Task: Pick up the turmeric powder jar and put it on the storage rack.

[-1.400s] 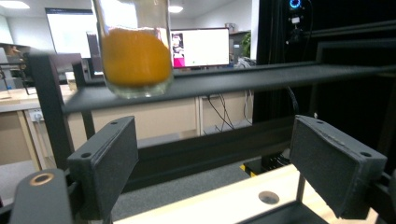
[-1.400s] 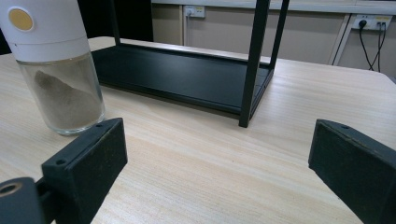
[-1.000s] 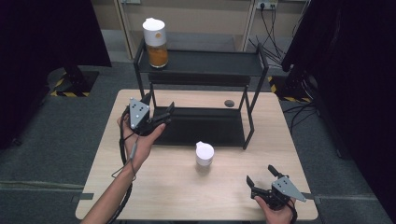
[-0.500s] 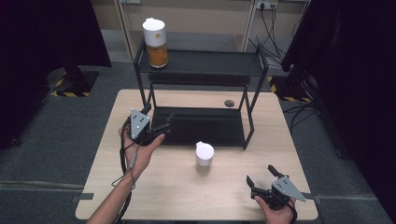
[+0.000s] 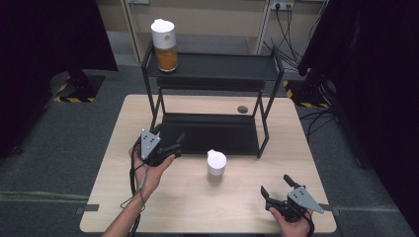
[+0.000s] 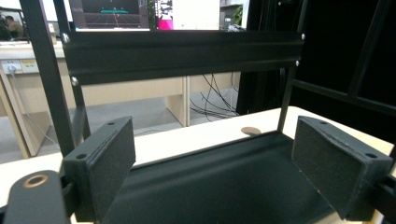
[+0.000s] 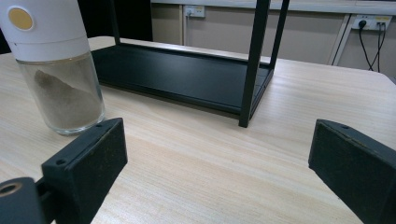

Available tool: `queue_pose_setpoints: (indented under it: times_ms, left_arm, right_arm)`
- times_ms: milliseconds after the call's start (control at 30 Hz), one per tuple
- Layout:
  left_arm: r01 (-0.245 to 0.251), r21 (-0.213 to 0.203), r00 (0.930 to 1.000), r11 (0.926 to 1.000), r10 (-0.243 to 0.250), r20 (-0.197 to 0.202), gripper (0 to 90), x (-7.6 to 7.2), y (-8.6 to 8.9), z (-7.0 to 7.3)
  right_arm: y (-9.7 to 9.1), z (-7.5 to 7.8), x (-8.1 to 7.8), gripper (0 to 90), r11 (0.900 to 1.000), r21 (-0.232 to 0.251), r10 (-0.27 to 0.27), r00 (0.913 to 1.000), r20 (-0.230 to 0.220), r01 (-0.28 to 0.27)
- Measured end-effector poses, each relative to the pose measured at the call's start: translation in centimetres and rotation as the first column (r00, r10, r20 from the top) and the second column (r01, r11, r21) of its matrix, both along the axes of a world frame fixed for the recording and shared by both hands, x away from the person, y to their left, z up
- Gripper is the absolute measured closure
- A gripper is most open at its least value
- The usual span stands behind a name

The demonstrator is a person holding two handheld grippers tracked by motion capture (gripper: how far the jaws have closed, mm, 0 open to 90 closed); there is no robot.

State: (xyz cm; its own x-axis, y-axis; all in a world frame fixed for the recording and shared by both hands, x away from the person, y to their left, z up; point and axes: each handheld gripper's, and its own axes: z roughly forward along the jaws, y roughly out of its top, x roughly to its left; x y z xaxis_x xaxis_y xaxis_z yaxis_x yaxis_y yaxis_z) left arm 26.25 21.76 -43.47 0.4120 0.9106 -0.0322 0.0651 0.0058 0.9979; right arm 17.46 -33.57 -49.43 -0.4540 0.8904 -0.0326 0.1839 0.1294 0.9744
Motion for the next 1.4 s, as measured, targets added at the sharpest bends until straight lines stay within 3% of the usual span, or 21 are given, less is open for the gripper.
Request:
queue_pose_setpoints:
  times_ms: [167,533,667,1000,1200,1400]
  left_arm:
    - [0.004,-0.004,0.9999,1.0000,-0.004,-0.016,12.5,-0.6,0.0,-1.8]
    - [0.004,-0.004,0.9988,1.0000,-0.004,-0.048,12.5,-1.3,0.0,-4.0]
    - [-0.007,-0.022,0.9982,0.9997,0.006,-0.060,12.5,-1.6,-0.1,-4.9]
    - [-0.020,-0.005,0.9937,0.9998,0.019,-0.110,12.5,-2.6,0.1,-7.1]
    - [-0.019,-0.004,0.9913,0.9998,0.018,-0.130,12.5,-2.8,0.3,-7.7]
    - [-0.016,-0.016,0.9932,0.9997,0.014,-0.116,12.2,-3.0,0.4,-8.0]
  right_arm:
    - [0.0,0.0,0.0,4.6,1.0000,0.002,0.000,1.0000,0.001,0.000]
    - [0.0,0.0,0.0,4.6,1.0000,0.002,0.000,1.0000,0.001,0.000]
    - [0.0,0.0,0.0,4.6,1.0000,0.001,0.001,1.0000,0.001,-0.001]
    - [-0.1,0.0,0.0,4.6,1.0000,0.001,0.003,1.0000,0.001,-0.003]
    - [-0.1,0.0,0.0,4.6,1.0000,0.003,0.003,1.0000,0.001,-0.003]
    - [-0.2,-0.1,0.0,4.5,1.0000,0.006,0.005,1.0000,0.003,-0.005]
